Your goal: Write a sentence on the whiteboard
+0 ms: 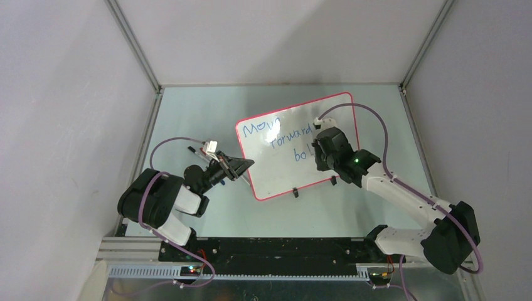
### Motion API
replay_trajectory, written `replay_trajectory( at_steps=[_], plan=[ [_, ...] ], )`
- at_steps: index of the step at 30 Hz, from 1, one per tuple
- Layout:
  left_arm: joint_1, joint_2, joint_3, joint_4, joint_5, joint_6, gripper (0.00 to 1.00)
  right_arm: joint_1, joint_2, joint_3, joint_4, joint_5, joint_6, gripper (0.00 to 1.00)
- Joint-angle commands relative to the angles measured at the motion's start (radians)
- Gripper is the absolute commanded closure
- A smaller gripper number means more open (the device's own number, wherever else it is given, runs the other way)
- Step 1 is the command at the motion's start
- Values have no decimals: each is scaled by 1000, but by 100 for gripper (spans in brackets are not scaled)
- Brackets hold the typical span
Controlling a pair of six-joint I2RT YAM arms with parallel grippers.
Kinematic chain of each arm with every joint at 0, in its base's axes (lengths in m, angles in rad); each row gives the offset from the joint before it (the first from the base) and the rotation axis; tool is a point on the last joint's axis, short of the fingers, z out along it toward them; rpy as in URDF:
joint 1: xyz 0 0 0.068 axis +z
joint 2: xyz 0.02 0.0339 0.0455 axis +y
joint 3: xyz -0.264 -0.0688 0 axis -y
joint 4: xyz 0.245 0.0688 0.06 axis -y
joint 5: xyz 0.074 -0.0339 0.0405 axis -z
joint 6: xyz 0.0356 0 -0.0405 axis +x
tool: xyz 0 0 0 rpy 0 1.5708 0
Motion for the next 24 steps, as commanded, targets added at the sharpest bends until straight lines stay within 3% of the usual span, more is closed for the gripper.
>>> replay_trajectory(
  at_steps=[1,9,17,24],
  plan=[
    [-10,-11,9,26,-20,56,100,-1,-53,1,19,5,12,100],
    [-11,-9,9,25,-19,56,100,-23,-134,1,56,5,6,100],
    [-10,-6,8,27,-21,56,100,-57,-97,1,72,-11,9,100],
    [-13,-3,7,27,-29,62,100,-35,-174,-125,249,5,7,100]
  ],
)
